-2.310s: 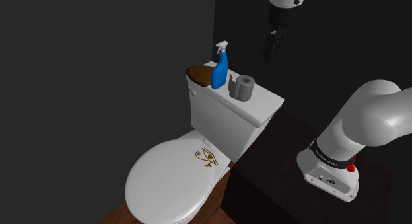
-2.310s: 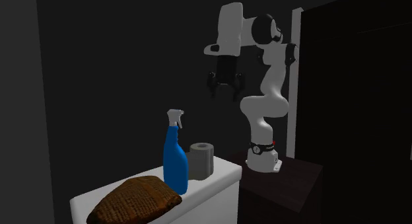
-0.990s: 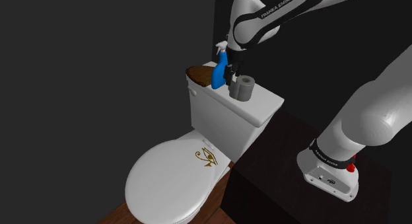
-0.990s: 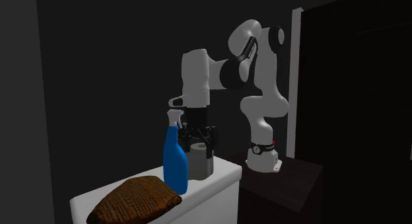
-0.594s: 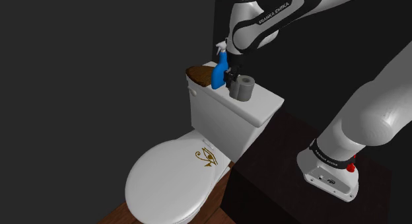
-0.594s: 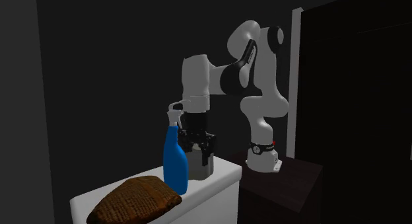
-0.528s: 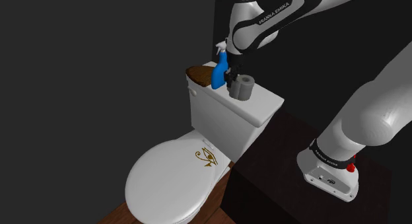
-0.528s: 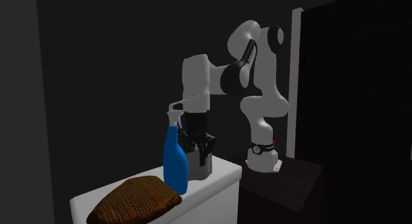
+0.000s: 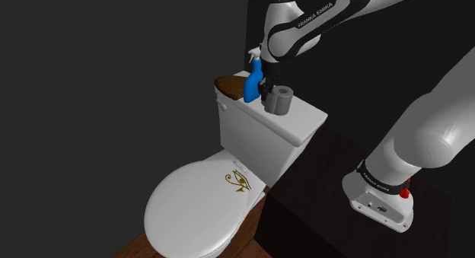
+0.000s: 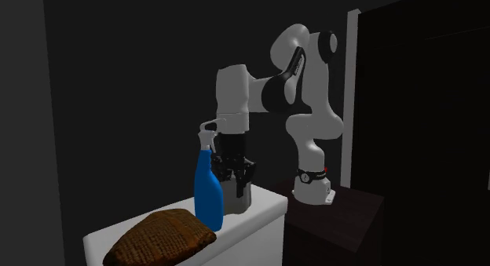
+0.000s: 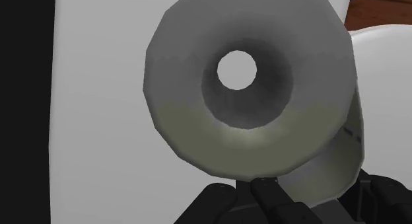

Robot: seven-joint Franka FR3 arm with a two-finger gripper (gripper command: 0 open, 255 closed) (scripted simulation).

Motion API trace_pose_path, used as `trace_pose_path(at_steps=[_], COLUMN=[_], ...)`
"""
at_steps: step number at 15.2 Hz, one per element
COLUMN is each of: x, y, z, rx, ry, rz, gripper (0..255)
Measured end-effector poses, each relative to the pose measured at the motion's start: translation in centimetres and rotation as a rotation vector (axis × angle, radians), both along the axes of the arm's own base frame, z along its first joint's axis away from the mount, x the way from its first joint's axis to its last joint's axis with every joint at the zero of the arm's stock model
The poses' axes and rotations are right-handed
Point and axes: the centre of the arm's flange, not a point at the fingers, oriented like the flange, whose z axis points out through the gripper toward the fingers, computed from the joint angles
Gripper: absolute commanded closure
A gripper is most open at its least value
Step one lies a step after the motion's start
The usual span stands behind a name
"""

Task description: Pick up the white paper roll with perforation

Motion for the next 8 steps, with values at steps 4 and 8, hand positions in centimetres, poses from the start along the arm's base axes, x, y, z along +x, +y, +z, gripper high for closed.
trace_pose_path(at_steps=[4, 8], x=[-0.2, -0.3], y=[-0.1, 0.0], z=[1.0, 3.0], rx=[0.001, 0.001], ry=[0.018, 0.022], rz=[0.002, 0.002], gripper=[255, 255])
